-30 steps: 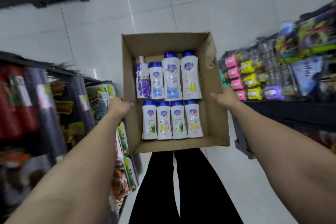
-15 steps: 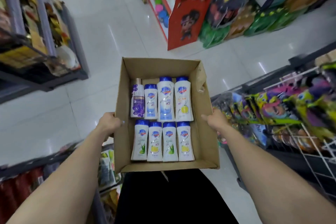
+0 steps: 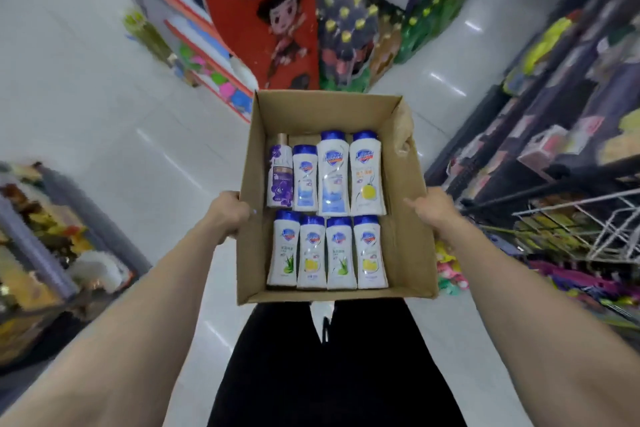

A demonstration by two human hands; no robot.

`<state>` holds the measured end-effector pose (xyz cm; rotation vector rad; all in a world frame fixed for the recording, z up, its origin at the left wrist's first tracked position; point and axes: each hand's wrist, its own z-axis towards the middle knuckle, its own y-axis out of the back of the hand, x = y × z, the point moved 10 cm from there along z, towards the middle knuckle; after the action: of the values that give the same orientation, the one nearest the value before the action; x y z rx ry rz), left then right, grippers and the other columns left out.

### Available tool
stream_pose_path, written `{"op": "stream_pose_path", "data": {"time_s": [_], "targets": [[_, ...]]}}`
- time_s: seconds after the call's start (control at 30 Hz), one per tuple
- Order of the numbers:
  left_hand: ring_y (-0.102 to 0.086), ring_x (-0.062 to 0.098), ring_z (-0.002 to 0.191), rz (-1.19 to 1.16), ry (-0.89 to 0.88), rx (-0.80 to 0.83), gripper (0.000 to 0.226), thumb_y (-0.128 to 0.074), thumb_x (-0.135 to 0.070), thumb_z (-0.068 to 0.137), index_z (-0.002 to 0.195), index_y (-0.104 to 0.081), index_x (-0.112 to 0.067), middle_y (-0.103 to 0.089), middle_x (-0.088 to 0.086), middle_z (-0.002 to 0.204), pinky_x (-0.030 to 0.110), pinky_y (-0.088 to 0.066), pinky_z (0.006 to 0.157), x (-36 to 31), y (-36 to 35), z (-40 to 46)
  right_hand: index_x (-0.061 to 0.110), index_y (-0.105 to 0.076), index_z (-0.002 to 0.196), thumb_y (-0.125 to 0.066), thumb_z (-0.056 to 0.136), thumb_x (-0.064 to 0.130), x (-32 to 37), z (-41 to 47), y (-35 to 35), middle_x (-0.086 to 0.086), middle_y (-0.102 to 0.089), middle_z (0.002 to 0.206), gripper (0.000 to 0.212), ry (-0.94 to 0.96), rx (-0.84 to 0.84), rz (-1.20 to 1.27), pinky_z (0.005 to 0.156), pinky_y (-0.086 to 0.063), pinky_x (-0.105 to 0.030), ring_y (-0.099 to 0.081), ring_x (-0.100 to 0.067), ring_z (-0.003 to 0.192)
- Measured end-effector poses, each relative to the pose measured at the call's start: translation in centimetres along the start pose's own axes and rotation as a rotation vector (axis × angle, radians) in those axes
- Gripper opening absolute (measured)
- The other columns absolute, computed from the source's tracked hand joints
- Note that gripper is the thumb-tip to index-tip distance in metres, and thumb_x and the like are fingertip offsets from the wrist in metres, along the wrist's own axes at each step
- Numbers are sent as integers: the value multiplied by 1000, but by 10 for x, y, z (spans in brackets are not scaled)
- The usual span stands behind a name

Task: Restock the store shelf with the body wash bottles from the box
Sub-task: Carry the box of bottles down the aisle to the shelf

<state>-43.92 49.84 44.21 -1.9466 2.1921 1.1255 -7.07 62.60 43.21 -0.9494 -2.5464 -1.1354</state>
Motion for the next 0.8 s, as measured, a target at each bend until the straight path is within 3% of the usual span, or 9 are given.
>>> {"op": "stream_pose_path", "data": {"time_s": [0.13,0.27,0.37,0.43,0.53,0.7,0.8], "targets": [[-64,35,78,64,-81,57,20,-57,-5,84,103,-59,-4,-65,19,96,31,-53,52,-88,25,50,-4,-56,120,-56,93,25,54,22,42,-21,-61,123,41,-5,-82,66,96,-48,-42,-56,-37,114],[-65,32,75,157,-188,112,30,-57,-4,85,114,-58,3,-66,20,99,29,-54,45,-178,23,96,-4,-57,119,-55,93,22,73,47,77,-21,-61,122,37,-60,-172,184,92,-47,-42,-57,-37,112],[-69,38,87,222,-255,136,24,-57,-3,83,106,-61,3,-68,25,103,49,-60,67,-249,10,127,-1,-59,117,-56,92,21,73,77,99,-19,-64,117,33,-118,-199,317,93,-50,-43,-61,-34,107],[-69,39,89,263,-285,163,19,-56,-2,83,101,-62,-1,-68,25,102,52,-58,74,-292,-4,143,1,-60,117,-57,92,20,72,97,116,-18,-65,116,32,-155,-200,380,92,-50,-42,-61,-32,106],[-69,36,85,326,-296,208,24,-55,-3,83,105,-62,0,-69,22,98,47,-59,69,-347,-26,163,3,-61,117,-58,91,20,74,126,142,-16,-66,114,31,-203,-201,447,91,-51,-41,-63,-30,103],[-66,24,68,389,-325,262,17,-54,-4,85,101,-60,-6,-67,10,79,26,-54,42,-445,-63,188,6,-62,109,-59,90,21,85,169,205,-10,-61,101,24,-255,-268,484,82,-47,-35,-56,-23,90],[-62,17,67,427,-341,291,14,-53,-8,87,100,-57,-11,-63,4,77,26,-51,47,-502,-86,202,7,-63,105,-61,89,23,87,194,237,-13,-66,105,24,-291,-299,529,81,-51,-35,-60,-25,91]]}}
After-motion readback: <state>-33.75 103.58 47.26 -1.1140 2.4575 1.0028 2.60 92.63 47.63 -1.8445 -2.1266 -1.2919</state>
